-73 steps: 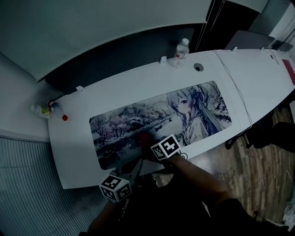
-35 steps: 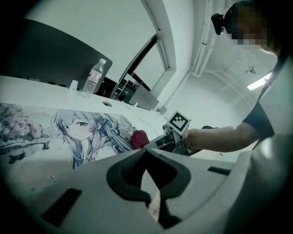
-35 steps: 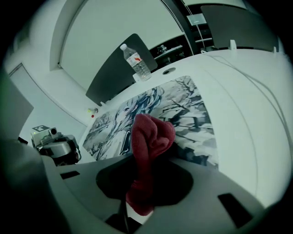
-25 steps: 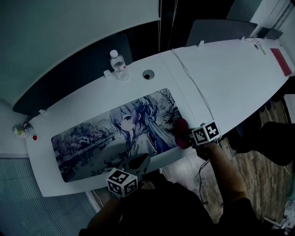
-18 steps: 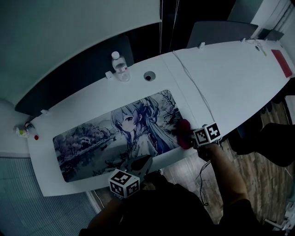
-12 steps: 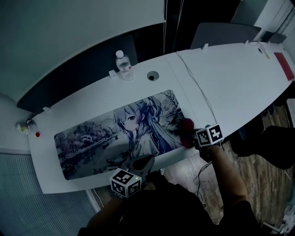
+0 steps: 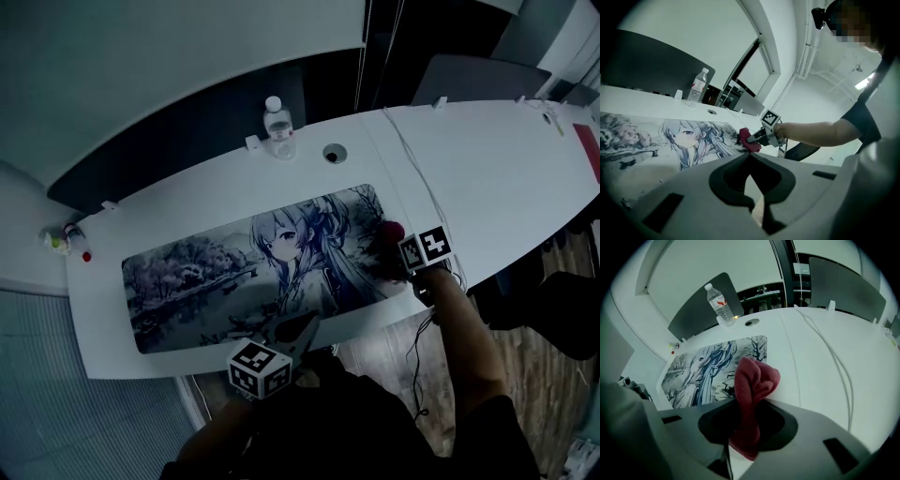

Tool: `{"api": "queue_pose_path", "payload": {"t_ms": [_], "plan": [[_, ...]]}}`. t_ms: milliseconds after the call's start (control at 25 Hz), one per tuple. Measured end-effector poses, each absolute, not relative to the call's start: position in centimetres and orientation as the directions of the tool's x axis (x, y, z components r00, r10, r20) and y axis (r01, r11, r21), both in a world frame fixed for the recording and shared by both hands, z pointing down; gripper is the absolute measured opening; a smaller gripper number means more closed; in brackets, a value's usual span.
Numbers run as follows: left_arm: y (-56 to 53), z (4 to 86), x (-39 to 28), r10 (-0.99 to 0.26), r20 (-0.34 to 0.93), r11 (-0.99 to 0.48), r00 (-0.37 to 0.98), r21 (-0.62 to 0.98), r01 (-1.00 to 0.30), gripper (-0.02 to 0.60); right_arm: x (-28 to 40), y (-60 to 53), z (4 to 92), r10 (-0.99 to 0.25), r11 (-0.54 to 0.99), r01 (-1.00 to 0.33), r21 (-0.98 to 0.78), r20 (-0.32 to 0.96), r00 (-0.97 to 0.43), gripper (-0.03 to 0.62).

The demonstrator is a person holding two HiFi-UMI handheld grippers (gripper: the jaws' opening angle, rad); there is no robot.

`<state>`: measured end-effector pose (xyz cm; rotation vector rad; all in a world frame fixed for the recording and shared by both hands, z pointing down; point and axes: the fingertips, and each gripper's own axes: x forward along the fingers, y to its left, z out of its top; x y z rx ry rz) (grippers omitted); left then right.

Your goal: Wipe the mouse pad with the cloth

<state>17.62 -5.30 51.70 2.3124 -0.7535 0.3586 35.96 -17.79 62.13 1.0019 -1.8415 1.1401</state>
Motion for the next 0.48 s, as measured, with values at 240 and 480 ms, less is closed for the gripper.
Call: {"api": "queue_pose_path", "payload": {"t_ms": [240, 480], "plan": [[-5.4, 51.7, 14.6, -0.463, 0.433, -0.575, 0.773, 0.517, -0.634, 0.006, 34.8, -18.8, 62.4, -0.192, 0.276, -0.901, -0.335, 0.899, -0.393, 0.11], [-4.9, 51.9, 11.0, -0.495, 0.429, -0.542, 0.756, 0.528, -0.654, 0.006, 31.8, -19.2, 62.4, -0.18, 0.272, -0.905, -0.326, 0.907, -0.381, 0.11]]}}
